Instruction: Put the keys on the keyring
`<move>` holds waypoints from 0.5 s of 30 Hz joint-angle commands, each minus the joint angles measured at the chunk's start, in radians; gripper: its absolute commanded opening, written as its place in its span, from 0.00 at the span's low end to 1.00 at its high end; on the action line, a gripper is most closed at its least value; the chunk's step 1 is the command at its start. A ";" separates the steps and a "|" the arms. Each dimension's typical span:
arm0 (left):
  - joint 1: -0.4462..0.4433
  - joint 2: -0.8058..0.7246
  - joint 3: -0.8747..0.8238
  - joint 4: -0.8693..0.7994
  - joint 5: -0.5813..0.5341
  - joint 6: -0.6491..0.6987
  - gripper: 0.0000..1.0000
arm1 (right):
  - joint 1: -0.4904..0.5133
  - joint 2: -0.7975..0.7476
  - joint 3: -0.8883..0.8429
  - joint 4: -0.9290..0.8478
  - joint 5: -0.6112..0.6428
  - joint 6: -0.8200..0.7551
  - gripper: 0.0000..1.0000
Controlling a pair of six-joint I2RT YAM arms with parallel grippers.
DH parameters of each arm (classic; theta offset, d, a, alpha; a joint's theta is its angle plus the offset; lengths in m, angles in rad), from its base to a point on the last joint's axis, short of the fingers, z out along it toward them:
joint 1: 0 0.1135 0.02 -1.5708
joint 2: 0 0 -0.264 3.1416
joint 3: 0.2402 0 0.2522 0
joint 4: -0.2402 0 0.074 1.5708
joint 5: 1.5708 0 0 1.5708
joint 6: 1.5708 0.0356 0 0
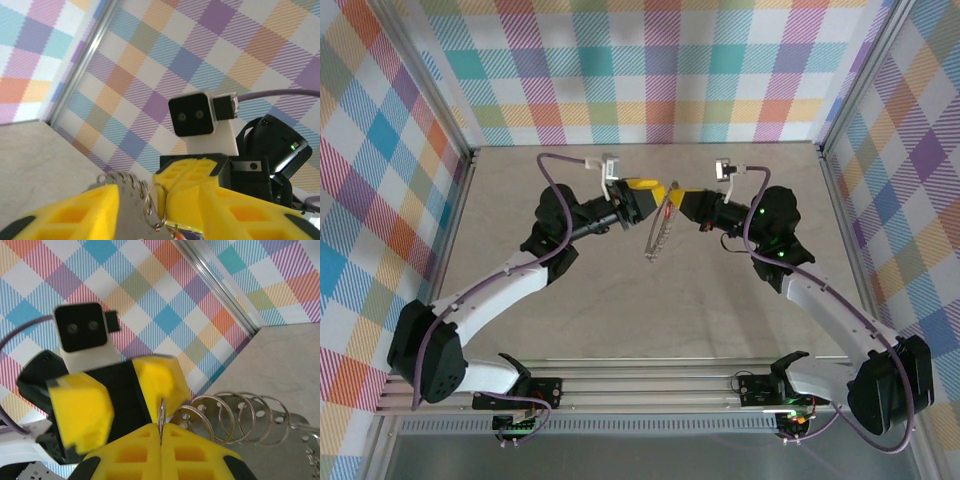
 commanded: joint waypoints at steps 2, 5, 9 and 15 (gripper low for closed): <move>0.066 -0.051 0.091 -0.149 0.051 0.102 0.50 | -0.025 0.029 0.074 -0.068 -0.084 -0.065 0.00; 0.101 -0.024 0.158 -0.248 0.126 0.151 0.53 | -0.046 0.053 0.103 -0.102 -0.136 -0.092 0.00; 0.139 0.039 0.259 -0.379 0.251 0.225 0.54 | -0.082 0.090 0.134 -0.120 -0.226 -0.121 0.00; 0.164 0.158 0.434 -0.631 0.406 0.369 0.57 | -0.119 0.145 0.180 -0.139 -0.353 -0.151 0.00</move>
